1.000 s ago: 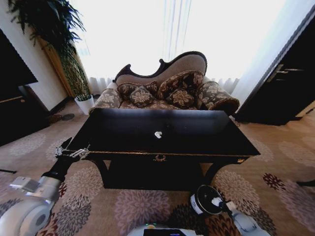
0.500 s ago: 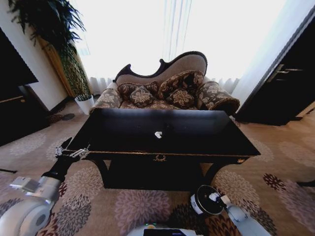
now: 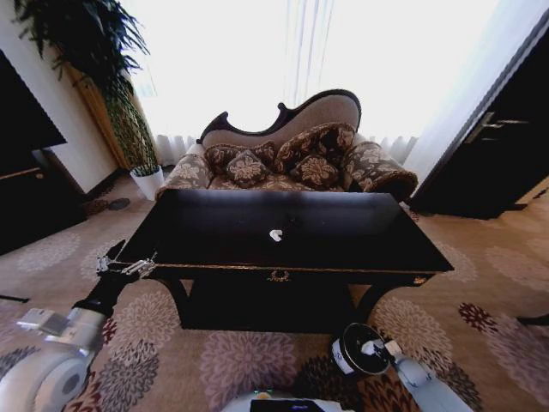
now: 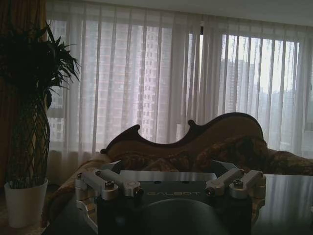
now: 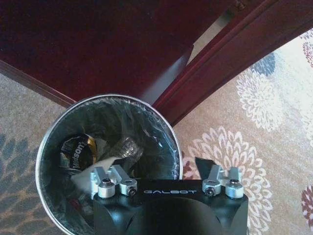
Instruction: Move to the front of the table and place the trash on the table into the trash bin.
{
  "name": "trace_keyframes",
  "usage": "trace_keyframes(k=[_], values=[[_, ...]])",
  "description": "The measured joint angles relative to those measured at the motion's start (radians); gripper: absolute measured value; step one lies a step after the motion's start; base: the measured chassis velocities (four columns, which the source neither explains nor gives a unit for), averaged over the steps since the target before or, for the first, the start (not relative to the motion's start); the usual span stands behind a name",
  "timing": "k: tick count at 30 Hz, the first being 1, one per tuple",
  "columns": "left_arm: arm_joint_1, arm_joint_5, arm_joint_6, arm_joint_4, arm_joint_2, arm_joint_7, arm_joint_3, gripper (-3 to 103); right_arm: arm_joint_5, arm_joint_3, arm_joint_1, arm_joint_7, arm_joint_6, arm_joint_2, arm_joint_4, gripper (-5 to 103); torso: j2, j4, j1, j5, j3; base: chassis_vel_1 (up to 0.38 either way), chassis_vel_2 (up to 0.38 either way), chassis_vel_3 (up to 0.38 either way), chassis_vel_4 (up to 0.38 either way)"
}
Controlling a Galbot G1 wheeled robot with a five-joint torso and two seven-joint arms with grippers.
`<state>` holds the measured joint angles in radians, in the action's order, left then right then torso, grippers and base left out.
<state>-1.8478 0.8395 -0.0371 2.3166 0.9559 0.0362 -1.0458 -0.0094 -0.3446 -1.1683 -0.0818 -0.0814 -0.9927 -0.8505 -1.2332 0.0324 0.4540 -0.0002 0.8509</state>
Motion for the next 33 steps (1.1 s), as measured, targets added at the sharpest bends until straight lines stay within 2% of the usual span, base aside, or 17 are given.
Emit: trace_keyframes(k=[1,4,8,14,23,25,26,29,30,33], values=[[0.0,0.0,0.0,0.0,0.0,0.0,0.0,100,0.0,-0.001,-0.003,0.0,0.0,0.0,-0.004,76,0.0,0.0,0.0,-0.0001,0.0,0.0,0.0,0.0,0.0],[0.0,0.0,0.0,0.0,0.0,0.0,0.0,100,0.005,-0.01,-0.027,0.0,-0.001,-0.002,-0.036,91,0.0,0.0,0.0,0.0,0.0,0.0,0.0,0.0,0.0],[0.0,0.0,0.0,0.0,0.0,0.0,0.0,100,0.021,-0.027,-0.076,-0.001,-0.002,-0.012,-0.092,100,0.0,0.0,0.0,-0.0001,0.0,0.0,0.0,0.0,0.0],[0.0,0.0,0.0,0.0,0.0,0.0,0.0,100,0.057,-0.062,-0.164,-0.001,0.001,-0.048,-0.207,100,0.0,-0.0001,0.0,0.0002,0.0,0.0,0.0,0.0,0.0],[0.0,0.0,0.0,0.0,0.0,0.0,0.0,100,0.22,-0.155,-0.33,-0.016,-0.006,-0.083,-0.465,100,0.0,-0.0002,0.0,-0.0002,0.0,0.0,0.0,0.0,0.0],[0.0,0.0,0.0,0.0,0.0,0.0,0.0,100,0.258,-0.211,-0.404,-0.023,-0.012,-0.115,-0.57,100,0.0,0.0,0.0,-0.0005,0.0,0.0,0.0,0.0,0.0],[0.0,0.0,0.0,0.0,0.0,0.0,0.0,100,0.258,-0.211,-0.404,-0.023,-0.012,-0.115,-0.57,100,0.0,0.0,0.0,-0.0005,0.0,0.0,0.0,0.0,0.0],[0.0,0.0,0.0,0.0,0.0,0.0,0.0,100,0.297,-0.282,-0.5,-0.033,-0.015,-0.192,-0.702,100,0.0,0.0003,0.0,0.0001,0.0,0.0,0.0,0.0,0.0],[0.0,0.0,0.0,0.0,0.0,0.0,0.0,100,0.297,-0.282,-0.5,-0.033,-0.015,-0.192,-0.702,100,0.0,0.0003,0.0,0.0001,0.0,0.0,0.0,0.0,0.0],[0.0,0.0,0.0,0.0,0.0,0.0,0.0,100,0.311,-0.347,-0.573,-0.042,-0.005,-0.251,-0.823,100,0.0,0.0,0.0,-0.0001,0.0,0.0,0.0,0.0,0.0]])
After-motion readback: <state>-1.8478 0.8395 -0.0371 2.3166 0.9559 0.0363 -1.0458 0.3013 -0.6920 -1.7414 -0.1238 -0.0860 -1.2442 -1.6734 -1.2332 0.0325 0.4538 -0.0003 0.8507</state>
